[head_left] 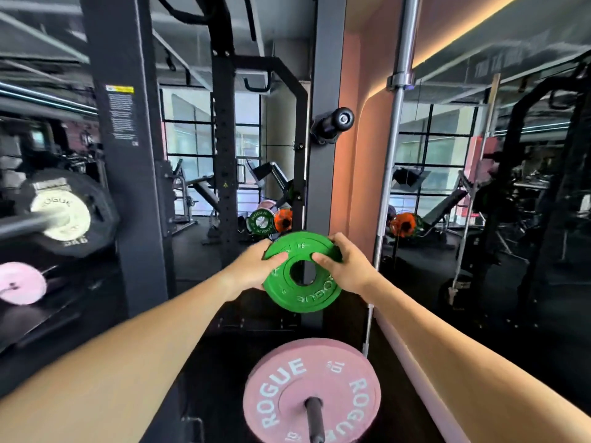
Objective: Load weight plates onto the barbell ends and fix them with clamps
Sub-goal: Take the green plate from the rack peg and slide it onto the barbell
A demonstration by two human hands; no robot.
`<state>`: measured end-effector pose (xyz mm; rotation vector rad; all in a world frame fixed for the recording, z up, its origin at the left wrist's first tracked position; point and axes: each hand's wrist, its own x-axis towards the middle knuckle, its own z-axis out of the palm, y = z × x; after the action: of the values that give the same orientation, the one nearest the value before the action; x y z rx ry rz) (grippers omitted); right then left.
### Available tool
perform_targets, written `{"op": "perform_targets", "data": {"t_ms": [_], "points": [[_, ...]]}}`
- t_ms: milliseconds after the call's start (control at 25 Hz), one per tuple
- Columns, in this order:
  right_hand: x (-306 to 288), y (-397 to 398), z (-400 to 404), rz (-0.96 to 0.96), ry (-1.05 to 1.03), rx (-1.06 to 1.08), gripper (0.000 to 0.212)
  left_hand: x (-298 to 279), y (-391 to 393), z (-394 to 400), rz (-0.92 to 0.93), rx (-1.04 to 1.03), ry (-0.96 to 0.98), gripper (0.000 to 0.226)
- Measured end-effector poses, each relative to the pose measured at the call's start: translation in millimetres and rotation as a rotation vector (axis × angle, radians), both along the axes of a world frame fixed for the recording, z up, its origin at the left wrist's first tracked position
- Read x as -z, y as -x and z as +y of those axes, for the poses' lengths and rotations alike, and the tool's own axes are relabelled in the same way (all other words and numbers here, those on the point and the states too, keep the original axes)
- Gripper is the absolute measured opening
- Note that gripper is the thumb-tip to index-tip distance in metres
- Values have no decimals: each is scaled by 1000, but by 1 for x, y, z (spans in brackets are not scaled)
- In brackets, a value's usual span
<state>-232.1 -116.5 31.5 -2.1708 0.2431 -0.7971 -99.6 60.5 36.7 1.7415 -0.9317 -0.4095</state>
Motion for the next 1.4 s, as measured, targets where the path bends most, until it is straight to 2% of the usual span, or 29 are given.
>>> {"op": "perform_targets", "data": {"t_ms": [80,200,560,760,960,1160,1400], "points": [[-8,-14,32,-19,-12,-46,21,-10,-7,37,-44,-43,1,13],[-11,-45,88,-8,-38,-145,17,-15,-17,107,-77,-144,-44,23],[-18,-158,330,29,-151,-489,19,-34,-69,376,-177,-466,-147,21],[-25,-196,436,23,-183,-596,18,-41,-87,487,-202,-580,-160,23],[-22,-228,501,-65,-140,-543,20,-31,-114,540,-180,-642,-23,17],[-20,-254,526,-113,-83,-412,18,-27,-147,548,-200,-687,53,21],[-21,-264,531,-153,56,-346,26,-24,-178,557,-144,-572,105,25]]}}
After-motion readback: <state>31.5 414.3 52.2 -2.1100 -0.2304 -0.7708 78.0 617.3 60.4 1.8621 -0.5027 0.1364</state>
